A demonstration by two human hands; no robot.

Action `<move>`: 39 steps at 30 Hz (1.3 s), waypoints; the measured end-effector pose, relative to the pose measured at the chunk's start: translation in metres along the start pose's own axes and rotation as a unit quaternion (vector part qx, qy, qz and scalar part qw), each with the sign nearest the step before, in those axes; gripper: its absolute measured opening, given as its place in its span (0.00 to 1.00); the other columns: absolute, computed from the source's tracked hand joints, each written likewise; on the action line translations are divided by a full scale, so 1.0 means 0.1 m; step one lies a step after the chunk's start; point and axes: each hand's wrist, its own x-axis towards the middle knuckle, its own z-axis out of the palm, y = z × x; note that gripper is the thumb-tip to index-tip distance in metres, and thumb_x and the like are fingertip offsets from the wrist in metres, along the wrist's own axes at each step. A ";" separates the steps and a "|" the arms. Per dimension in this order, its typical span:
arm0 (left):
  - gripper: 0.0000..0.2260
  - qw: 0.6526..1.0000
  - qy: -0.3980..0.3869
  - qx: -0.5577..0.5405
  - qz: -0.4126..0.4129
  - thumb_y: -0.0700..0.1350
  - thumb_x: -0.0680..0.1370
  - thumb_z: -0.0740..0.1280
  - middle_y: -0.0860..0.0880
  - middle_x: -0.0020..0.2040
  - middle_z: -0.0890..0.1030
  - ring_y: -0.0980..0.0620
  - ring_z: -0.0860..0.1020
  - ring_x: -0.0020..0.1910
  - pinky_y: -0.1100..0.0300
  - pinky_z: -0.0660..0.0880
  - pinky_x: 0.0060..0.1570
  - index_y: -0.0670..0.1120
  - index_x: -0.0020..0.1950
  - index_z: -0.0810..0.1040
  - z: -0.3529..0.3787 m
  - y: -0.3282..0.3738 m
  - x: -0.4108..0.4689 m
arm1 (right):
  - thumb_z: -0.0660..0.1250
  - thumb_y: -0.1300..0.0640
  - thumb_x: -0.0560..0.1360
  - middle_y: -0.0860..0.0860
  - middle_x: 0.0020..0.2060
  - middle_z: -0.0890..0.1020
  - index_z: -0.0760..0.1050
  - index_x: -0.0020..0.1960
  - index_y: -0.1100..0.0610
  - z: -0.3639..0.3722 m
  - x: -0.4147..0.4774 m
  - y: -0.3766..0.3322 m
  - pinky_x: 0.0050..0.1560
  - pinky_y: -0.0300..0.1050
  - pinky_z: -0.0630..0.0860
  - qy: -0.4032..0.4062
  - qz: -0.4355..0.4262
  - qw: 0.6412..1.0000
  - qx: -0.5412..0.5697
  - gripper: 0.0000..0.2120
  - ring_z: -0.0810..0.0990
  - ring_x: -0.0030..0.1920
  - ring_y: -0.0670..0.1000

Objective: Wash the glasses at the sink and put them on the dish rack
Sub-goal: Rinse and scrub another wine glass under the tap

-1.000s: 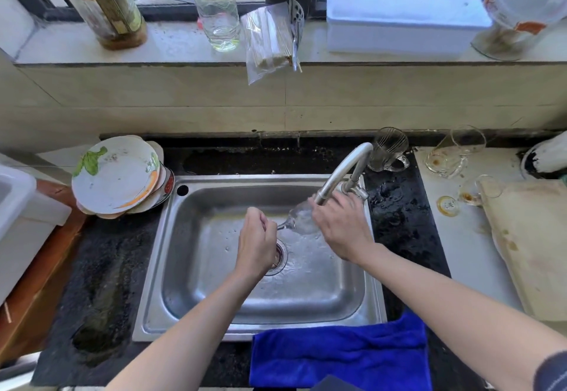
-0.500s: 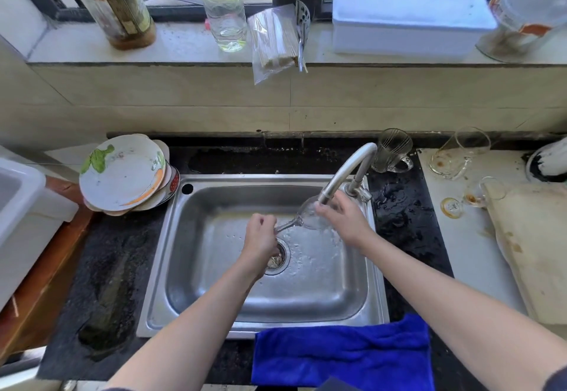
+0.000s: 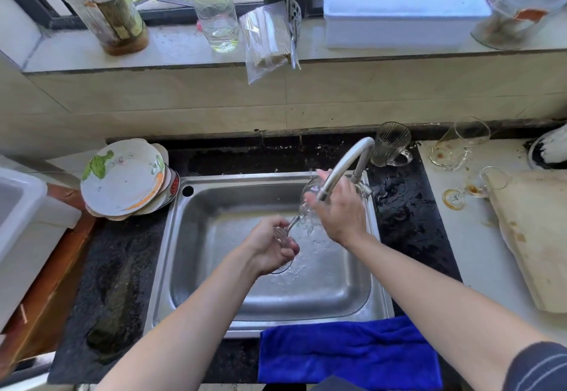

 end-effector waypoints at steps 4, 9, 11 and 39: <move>0.03 0.995 -0.039 -0.072 -0.063 0.42 0.69 0.58 0.47 0.29 0.66 0.53 0.67 0.21 0.69 0.57 0.14 0.43 0.38 0.64 -0.06 -0.10 0.07 | 0.55 0.46 0.80 0.45 0.41 0.80 0.73 0.51 0.45 -0.03 0.07 -0.12 0.45 0.47 0.76 0.004 0.140 0.982 0.131 0.09 0.80 0.46 0.52; 0.04 0.995 -0.029 -0.069 -0.071 0.43 0.71 0.55 0.47 0.30 0.64 0.53 0.66 0.21 0.68 0.54 0.13 0.44 0.37 0.63 -0.20 -0.20 0.09 | 0.57 0.43 0.81 0.50 0.41 0.79 0.75 0.47 0.52 -0.01 0.05 -0.32 0.44 0.36 0.73 -0.021 0.291 0.853 0.432 0.14 0.81 0.44 0.56; 0.06 0.999 0.014 -0.009 -0.033 0.43 0.73 0.54 0.47 0.29 0.64 0.53 0.64 0.20 0.71 0.53 0.14 0.44 0.36 0.63 -0.21 -0.20 0.12 | 0.55 0.38 0.80 0.57 0.44 0.80 0.75 0.47 0.58 -0.06 0.16 -0.29 0.43 0.45 0.76 -0.068 0.465 0.641 0.607 0.24 0.81 0.41 0.58; 0.06 0.936 0.198 0.143 0.251 0.40 0.78 0.65 0.45 0.37 0.70 0.52 0.66 0.24 0.64 0.65 0.21 0.43 0.50 0.69 -0.04 0.20 0.36 | 0.73 0.55 0.73 0.52 0.57 0.79 0.77 0.58 0.53 -0.54 -0.07 -0.05 0.41 0.53 0.82 -0.269 0.311 0.820 0.398 0.14 0.81 0.55 0.57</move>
